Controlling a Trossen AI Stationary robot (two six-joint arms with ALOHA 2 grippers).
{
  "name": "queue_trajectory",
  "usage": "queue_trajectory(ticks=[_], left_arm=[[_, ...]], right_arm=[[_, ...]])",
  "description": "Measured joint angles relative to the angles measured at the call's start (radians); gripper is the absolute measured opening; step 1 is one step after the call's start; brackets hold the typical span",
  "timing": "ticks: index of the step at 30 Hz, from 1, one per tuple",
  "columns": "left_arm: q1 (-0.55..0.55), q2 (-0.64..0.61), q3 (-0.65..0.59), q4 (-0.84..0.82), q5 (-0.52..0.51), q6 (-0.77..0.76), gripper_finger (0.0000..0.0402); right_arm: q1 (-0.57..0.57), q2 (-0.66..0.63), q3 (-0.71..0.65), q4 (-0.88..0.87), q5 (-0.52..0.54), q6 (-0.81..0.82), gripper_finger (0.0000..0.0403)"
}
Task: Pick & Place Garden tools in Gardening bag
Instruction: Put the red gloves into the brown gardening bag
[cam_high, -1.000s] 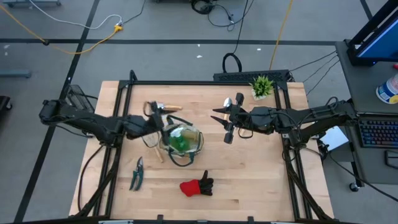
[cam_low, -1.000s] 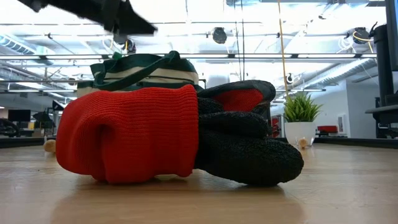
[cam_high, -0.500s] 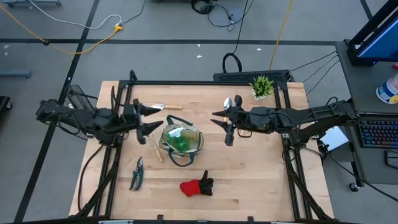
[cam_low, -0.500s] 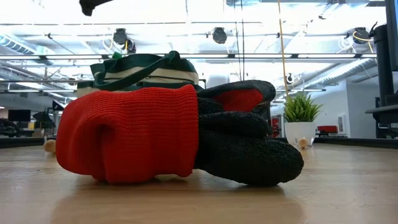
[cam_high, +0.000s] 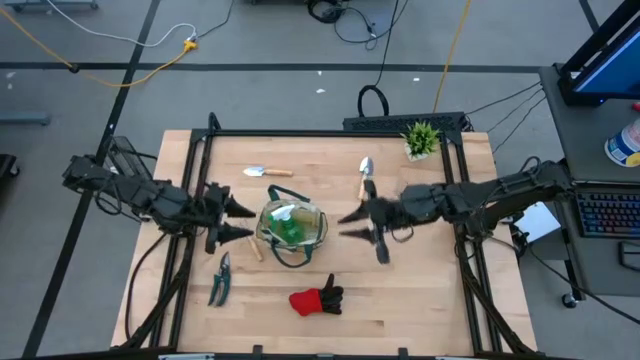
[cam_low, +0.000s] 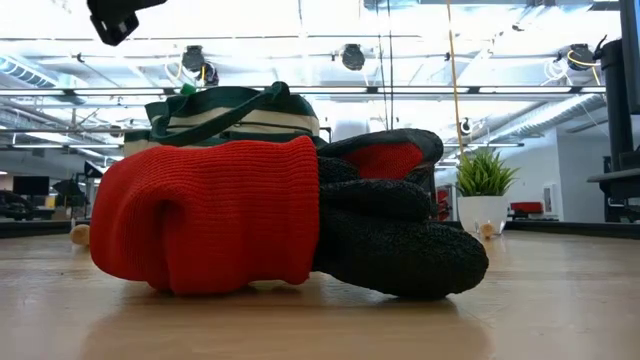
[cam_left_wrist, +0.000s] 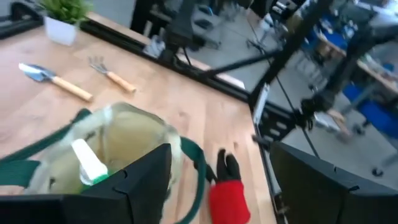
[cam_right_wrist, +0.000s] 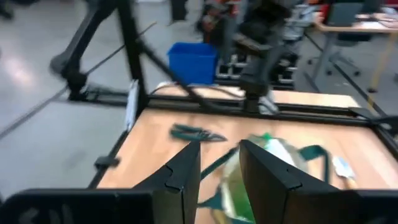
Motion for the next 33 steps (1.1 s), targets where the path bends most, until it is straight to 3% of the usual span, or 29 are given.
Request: queue_trajectory(ticks=[9,20,30,33], left_arm=[[-0.142,0.006,-0.001,0.002,-0.048,0.043,0.028],[-0.35,0.01,-0.037,0.033,-0.226,-0.012,0.028],[-0.452,0.008,-0.037,0.013,-0.248,0.004,0.028],[-0.481,-0.007,-0.037,-0.013,-0.266,0.013,0.028]], right_arm=[[0.168,0.112,0.0,-0.001,0.077,-0.052,0.0105],[0.176,0.198,0.0,-0.009,-0.004,-0.076,0.0105],[0.223,0.274,0.0,0.158,0.005,0.045,0.0121],[0.234,0.308,0.0,0.171,0.056,0.111,0.0136]])
